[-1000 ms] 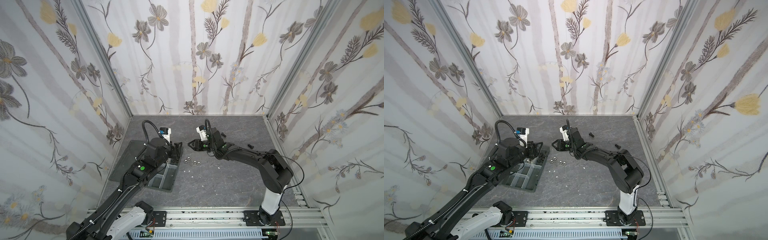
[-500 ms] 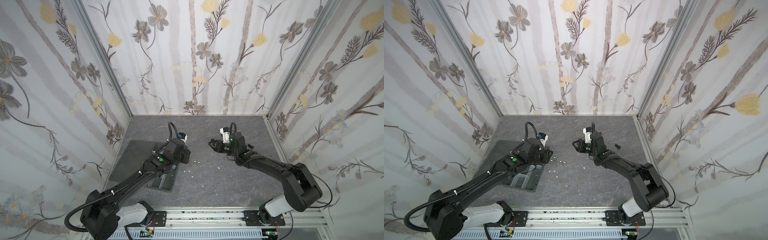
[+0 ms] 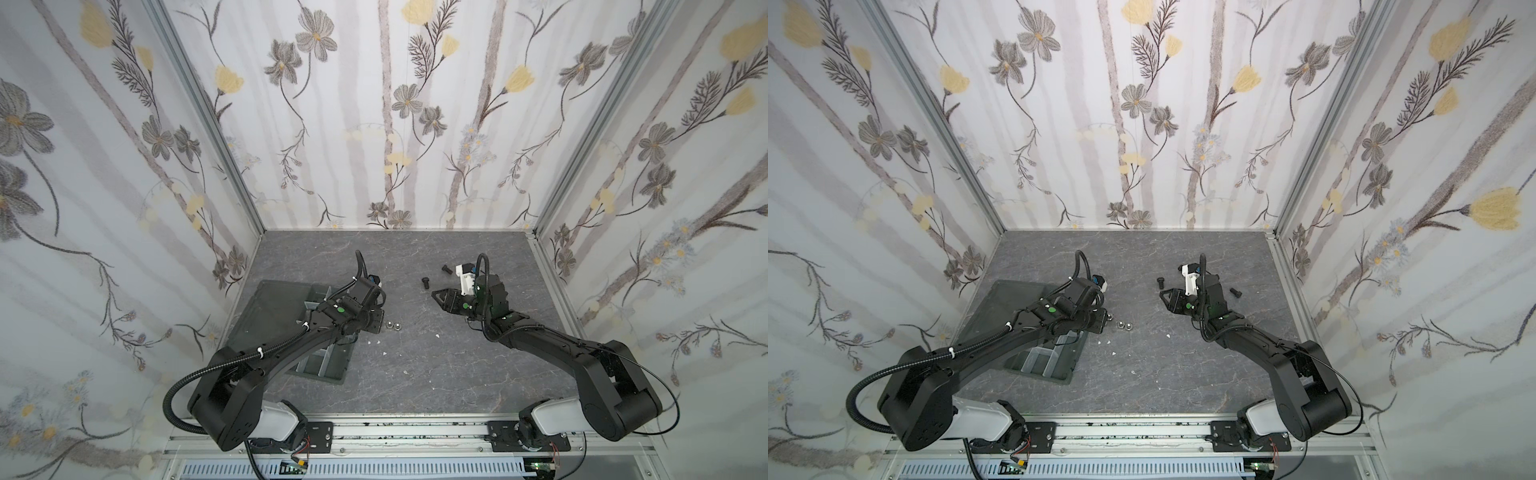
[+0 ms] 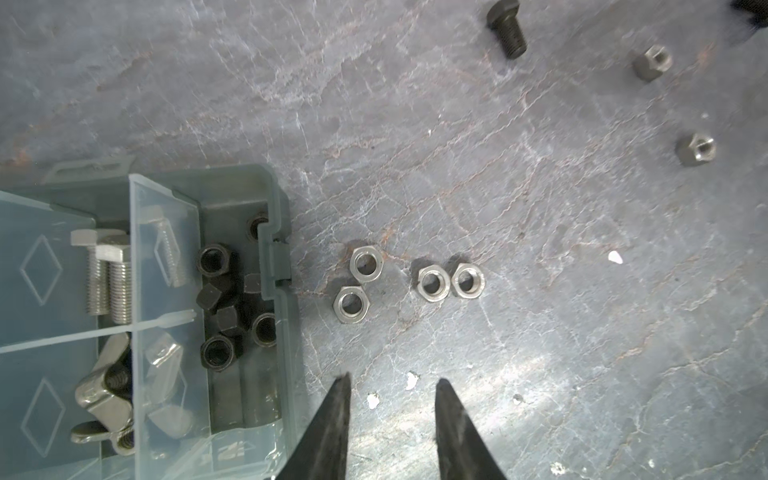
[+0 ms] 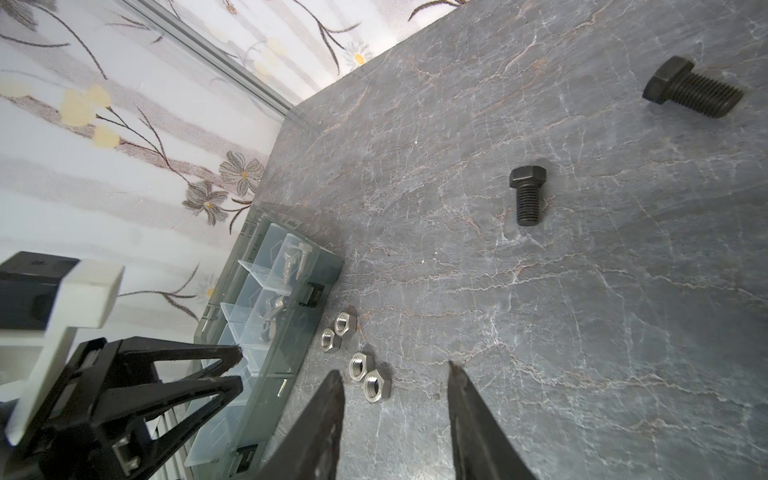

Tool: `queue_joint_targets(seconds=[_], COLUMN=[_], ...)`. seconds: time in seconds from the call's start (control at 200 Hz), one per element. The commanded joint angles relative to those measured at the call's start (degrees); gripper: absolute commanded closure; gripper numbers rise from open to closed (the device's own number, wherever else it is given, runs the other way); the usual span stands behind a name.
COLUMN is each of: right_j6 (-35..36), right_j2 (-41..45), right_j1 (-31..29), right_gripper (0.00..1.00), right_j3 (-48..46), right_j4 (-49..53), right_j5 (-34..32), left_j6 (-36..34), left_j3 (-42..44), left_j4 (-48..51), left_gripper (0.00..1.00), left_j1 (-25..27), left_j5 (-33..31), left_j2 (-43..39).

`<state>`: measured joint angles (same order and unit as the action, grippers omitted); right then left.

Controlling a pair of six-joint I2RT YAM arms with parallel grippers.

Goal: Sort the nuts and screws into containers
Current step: 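Reach the left gripper to the hex nuts while the right arm draws back, then lower the left gripper onto a silver hex nut and close on it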

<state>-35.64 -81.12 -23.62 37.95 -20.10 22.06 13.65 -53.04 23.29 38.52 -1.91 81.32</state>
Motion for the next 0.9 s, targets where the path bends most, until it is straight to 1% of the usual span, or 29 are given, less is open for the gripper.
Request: queue_joint_targets(seconds=[0.0,0.26,0.42,0.639,0.819,0.894], right_j6=[1.04,0.64,1.15,1.10,1.11,1.21], right_j2=[0.79,0.35,0.69,1.31,2.06,2.37], right_j1=[0.64,1.03,1.04,1.06,1.08,1.06], right_gripper=[0.57,0.57,0.57,0.57,0.57,0.57], right_j3=[-0.92,-2.80,-3.17,-3.66,-3.81,-3.88], right_j4=[-2.92,-5.14,-5.36,-5.83,-5.85,-5.76], right_j5=[0.95,2.46,1.78,1.46,1.34,1.20], left_j6=[-0.40,-0.47,-0.29,0.06,0.06,0.06], left_j3=[-0.91,-4.01,-5.80,-6.02,-6.28,-6.53], left_j4=[0.80,0.86,1.31,1.33,1.15,0.89], left_gripper=[0.67,0.68,0.61,0.53,0.51,0.53], left_j1=[-0.07,-0.54,-1.34,-2.26,-2.66,-2.71], left_j5=[-0.63,-0.98,-1.43,-1.76,-2.13,-1.88], left_j2=[2.42,10.46,14.10,16.70,18.35,18.93])
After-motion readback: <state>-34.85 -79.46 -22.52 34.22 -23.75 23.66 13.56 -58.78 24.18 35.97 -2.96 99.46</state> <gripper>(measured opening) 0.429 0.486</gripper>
